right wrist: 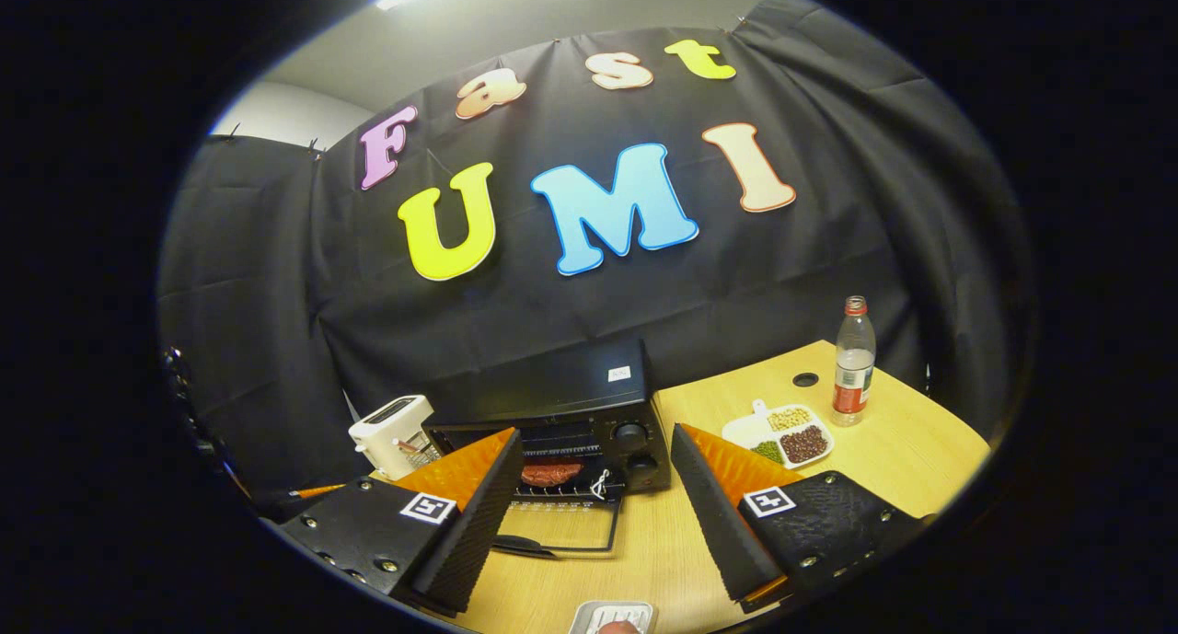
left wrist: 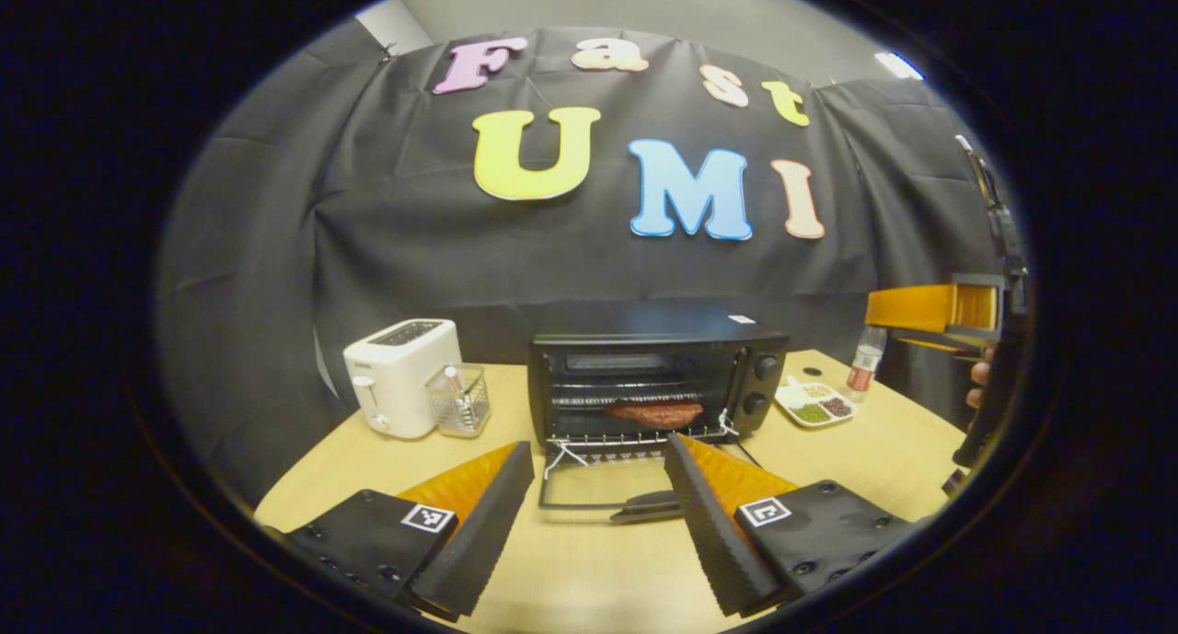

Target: Open the electric oven with the left hand, put the food in, and close the electric oven.

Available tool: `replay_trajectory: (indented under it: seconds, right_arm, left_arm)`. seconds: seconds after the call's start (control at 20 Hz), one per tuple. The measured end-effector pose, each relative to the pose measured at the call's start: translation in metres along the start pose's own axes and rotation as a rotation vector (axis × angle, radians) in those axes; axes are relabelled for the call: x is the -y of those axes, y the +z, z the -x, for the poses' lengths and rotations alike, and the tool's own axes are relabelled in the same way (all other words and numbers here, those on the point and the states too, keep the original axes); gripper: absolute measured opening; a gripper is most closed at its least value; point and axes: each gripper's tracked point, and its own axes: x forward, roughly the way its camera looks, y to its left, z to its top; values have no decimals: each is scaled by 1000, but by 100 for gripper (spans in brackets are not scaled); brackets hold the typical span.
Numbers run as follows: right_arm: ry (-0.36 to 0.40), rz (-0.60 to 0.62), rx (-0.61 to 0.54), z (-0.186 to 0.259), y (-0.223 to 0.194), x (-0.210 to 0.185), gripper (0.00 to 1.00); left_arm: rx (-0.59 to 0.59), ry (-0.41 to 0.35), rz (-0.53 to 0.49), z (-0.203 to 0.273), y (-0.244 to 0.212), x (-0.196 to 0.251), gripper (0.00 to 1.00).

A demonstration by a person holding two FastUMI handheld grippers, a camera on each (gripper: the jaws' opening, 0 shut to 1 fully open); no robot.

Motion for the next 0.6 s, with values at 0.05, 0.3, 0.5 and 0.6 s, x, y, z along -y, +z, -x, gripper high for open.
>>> replay_trajectory:
  seconds: [0.05, 0.3, 0.5, 0.6]
  right_arm:
    - [-12, 11, 9, 9, 3, 5, 97]
    - [-75, 84, 29, 44, 6, 22, 97]
    - [-140, 94, 25, 59, 8, 41, 98]
    - [-171, 110, 21, 67, 10, 51, 98]
  left_arm:
    - [-20, -6, 1, -6, -9, 5, 92]
    - [-143, -69, 1, -31, -62, 35, 92]
    - [-255, -102, -25, -46, -106, 53, 97]
    - [-293, -101, -23, -51, -121, 56, 97]
